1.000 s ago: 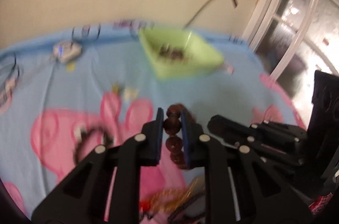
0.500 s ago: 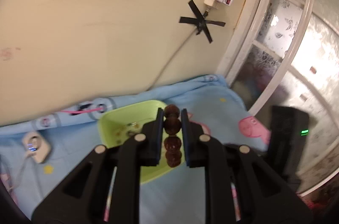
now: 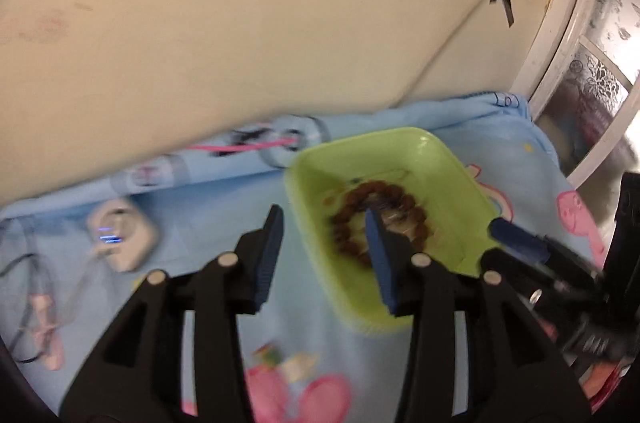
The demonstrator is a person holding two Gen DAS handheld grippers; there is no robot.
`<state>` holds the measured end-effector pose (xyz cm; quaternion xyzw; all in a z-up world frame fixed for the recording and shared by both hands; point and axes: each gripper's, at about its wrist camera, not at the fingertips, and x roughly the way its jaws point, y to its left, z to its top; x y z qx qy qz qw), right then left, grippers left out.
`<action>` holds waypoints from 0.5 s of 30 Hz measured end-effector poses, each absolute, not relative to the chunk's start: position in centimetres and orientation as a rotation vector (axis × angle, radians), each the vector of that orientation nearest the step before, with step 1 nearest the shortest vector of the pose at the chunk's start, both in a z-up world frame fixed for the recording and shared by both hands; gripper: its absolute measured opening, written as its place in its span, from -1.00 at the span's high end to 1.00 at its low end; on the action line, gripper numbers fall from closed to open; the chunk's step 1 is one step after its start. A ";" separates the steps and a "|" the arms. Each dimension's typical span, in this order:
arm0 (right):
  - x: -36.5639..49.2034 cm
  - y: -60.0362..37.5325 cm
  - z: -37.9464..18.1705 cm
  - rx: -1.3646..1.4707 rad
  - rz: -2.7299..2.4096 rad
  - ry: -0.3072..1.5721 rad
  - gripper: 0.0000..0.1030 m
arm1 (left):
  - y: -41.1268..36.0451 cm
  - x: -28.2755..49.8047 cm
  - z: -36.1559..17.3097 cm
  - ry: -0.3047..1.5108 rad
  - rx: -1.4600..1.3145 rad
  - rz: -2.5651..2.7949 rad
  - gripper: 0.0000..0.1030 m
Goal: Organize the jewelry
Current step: 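Move the left gripper back toward the remaining jewelry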
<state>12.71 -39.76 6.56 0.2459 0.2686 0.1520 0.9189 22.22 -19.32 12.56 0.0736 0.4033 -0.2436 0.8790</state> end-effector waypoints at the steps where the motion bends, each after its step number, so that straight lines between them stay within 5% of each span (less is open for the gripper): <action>1: 11.7 -38.9 6.8 0.475 0.328 0.539 0.28 | -17.4 20.8 13.3 0.811 0.162 -0.483 0.21; 9: 8.7 -30.7 4.6 0.328 0.514 0.670 0.88 | -4.9 13.0 11.5 0.823 0.075 -0.390 0.21; 15: 9.5 -26.1 3.3 0.209 0.490 0.755 0.92 | -3.2 11.1 6.5 0.919 0.041 -0.404 0.21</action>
